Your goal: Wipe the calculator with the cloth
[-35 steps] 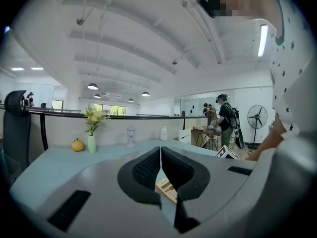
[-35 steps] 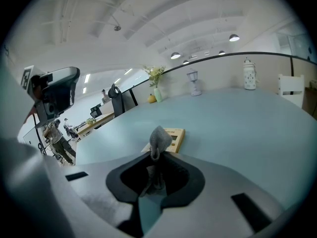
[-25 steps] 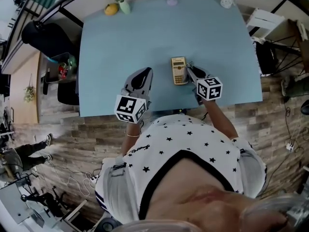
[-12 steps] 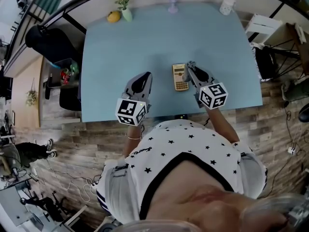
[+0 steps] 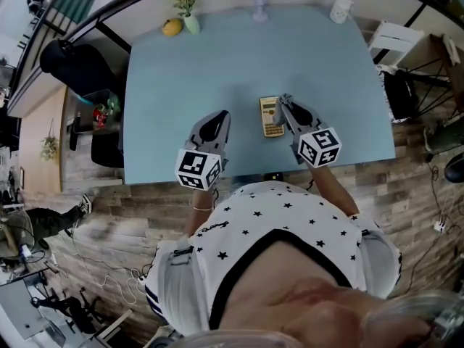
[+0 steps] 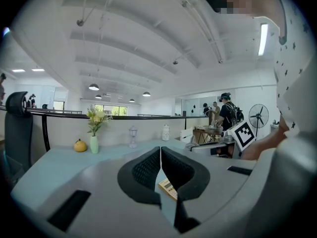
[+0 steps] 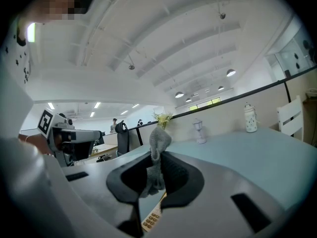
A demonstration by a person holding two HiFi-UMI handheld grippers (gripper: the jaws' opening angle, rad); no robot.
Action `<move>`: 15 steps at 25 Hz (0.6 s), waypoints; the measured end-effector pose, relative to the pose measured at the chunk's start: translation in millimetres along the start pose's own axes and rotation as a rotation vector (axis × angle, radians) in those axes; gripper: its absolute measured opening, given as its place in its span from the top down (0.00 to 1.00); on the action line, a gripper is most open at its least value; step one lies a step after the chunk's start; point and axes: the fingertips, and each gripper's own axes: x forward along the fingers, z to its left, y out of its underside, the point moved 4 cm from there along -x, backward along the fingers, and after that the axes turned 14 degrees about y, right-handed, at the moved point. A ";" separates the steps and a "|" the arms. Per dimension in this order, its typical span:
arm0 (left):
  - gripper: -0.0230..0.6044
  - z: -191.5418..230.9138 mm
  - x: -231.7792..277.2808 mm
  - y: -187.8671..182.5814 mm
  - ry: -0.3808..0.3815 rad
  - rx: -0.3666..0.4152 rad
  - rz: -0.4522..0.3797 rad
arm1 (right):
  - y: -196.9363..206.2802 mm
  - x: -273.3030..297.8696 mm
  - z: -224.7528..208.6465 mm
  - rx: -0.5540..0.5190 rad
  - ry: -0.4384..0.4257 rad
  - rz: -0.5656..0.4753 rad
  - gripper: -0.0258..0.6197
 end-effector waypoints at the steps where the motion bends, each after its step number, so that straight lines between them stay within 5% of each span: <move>1: 0.91 0.4 -1.1 0.5 -0.001 -0.002 0.001 | 0.1 -0.3 0.4 0.003 0.000 0.001 0.89; 15: 0.91 2.6 -9.7 4.4 -0.009 -0.005 -0.003 | -2.3 -1.5 8.0 -0.010 -0.002 -0.008 0.89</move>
